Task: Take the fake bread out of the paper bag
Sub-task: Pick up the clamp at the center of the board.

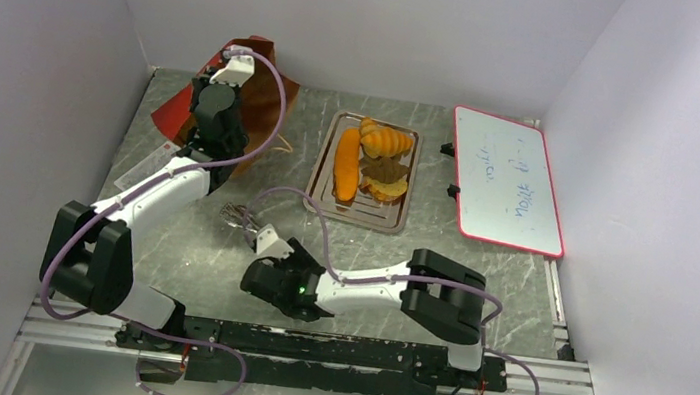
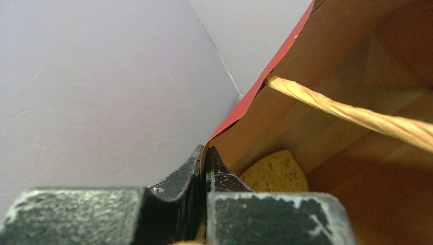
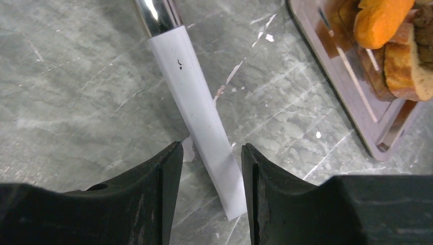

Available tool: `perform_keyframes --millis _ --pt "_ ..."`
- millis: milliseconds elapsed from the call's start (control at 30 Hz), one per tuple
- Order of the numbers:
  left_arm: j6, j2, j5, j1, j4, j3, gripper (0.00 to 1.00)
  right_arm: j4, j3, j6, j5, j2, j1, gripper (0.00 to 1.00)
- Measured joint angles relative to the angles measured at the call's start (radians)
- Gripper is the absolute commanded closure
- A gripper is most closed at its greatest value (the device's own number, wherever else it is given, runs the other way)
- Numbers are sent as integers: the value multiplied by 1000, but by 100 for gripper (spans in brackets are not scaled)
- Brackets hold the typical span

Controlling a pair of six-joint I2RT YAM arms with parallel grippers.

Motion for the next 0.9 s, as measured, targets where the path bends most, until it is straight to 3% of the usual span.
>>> perform_keyframes --millis 200,367,567,633,767,900 --pt "-8 -2 0 0 0 0 93 21 5 -26 46 21 0 55" --pt "-11 -2 0 0 -1 -1 93 65 1 -67 54 42 -1 69" --pt "-11 -2 0 0 0 -2 93 85 -1 -85 34 32 -17 96" --pt "-11 -2 0 0 0 -2 93 74 0 -72 -6 13 -35 99" --pt "-21 -2 0 0 -9 -2 93 41 8 -24 -119 -45 -88 98" --pt "-30 -2 4 -1 -20 -2 93 37 10 30 -233 -87 -158 85"
